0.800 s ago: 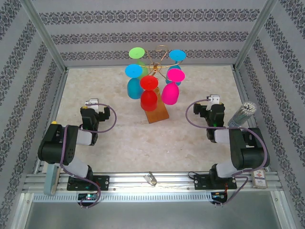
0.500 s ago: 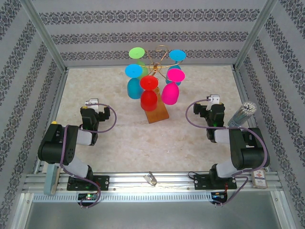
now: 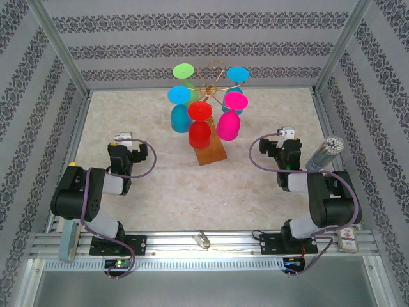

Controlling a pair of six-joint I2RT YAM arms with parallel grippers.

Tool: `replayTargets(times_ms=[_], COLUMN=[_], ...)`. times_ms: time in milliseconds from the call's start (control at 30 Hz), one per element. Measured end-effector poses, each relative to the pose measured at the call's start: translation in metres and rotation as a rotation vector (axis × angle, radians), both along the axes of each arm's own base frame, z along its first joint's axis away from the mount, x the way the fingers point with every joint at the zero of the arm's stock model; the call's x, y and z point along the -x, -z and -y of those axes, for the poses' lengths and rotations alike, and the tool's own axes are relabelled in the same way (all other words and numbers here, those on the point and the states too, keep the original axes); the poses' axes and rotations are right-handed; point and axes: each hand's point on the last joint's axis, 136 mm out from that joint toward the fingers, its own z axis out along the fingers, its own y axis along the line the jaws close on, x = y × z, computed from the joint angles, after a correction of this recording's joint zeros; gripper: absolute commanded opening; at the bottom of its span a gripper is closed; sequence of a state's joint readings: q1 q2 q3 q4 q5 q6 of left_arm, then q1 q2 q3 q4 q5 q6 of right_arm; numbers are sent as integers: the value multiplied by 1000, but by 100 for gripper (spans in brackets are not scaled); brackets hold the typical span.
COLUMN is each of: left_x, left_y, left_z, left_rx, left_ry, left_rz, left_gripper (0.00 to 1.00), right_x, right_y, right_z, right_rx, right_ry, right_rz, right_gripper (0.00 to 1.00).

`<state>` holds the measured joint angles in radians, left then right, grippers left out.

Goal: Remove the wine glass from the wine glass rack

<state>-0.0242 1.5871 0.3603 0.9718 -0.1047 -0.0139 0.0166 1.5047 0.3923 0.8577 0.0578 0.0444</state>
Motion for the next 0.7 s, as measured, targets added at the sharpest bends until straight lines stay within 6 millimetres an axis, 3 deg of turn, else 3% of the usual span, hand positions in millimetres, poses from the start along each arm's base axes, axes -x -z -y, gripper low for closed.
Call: replayTargets(times_ms=[467,600,700], left_x=[0,1,2], left_y=[0,0,-6], left_z=[0,-1,-2], left_rx=[0,-1,-3], left_ry=[0,-4,-11], left_rz=[0,-7,-16], left_gripper=[99,90,83], right_x=[0,0,0], right_y=[0,0,0], right_z=[0,-1,-1], right_rx=[0,-3,-1], right_ry=[-1,-6,-8], right_rz=[0,0,-1], right_gripper=[98,98,92])
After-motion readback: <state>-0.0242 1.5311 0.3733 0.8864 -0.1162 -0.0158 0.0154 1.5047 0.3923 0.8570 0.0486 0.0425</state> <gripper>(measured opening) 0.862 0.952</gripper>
